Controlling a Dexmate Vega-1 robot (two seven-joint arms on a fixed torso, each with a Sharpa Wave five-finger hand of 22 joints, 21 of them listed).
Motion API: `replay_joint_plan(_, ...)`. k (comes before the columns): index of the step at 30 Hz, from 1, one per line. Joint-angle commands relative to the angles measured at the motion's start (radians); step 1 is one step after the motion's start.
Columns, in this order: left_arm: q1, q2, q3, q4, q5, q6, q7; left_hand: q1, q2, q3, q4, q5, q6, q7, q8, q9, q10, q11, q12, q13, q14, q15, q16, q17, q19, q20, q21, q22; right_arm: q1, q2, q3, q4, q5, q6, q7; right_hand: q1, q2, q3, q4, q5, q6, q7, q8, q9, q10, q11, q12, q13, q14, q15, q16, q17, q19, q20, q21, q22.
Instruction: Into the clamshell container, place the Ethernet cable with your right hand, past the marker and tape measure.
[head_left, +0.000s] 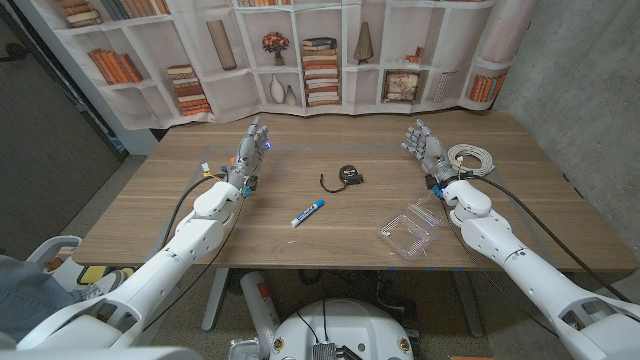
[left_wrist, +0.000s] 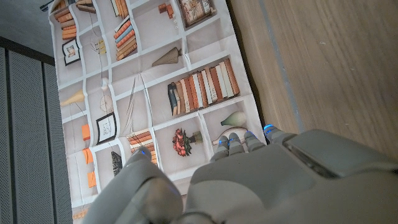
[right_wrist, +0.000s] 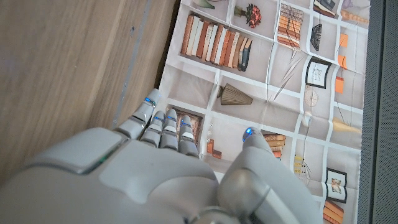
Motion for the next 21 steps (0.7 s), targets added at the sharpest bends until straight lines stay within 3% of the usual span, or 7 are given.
replay_joint_plan(1,0.012,0.020,0.007,-0.037,0.003,0.048,0.024,0.010,0.002,0.006,-0.002,0.007,-0.007,-0.002,0.007,0.005,-0.009,0.003,0.004,0.004,-0.020,-0.002,0.005,0.004,-0.029,-0.007,0.005,0.004,0.001,0.019,-0.015,0.010,-0.005,0.004,0.001,0.009,-0.002,0.007,0.001,0.007,0.006,-0.001,0.007,0.003,0.010,-0.003,0.004,0.004,0.010,-0.002,0.005,0.002,0.008,-0.020,0.005,0.006)
replay_joint_plan(21,-0.001,0.026,0.014,-0.035,0.008,0.074,0.022,0.016,0.010,0.003,-0.007,0.013,-0.007,0.000,0.010,0.005,-0.008,0.004,0.008,0.003,-0.019,0.000,0.007,0.003,-0.035,-0.007,0.007,0.004,-0.008,0.021,-0.005,-0.007,-0.014,0.047,-0.004,0.024,0.005,0.012,-0.010,0.001,0.023,-0.010,0.011,0.002,0.032,-0.016,0.009,0.004,0.033,-0.011,0.009,-0.001,0.027,-0.022,-0.006,0.006)
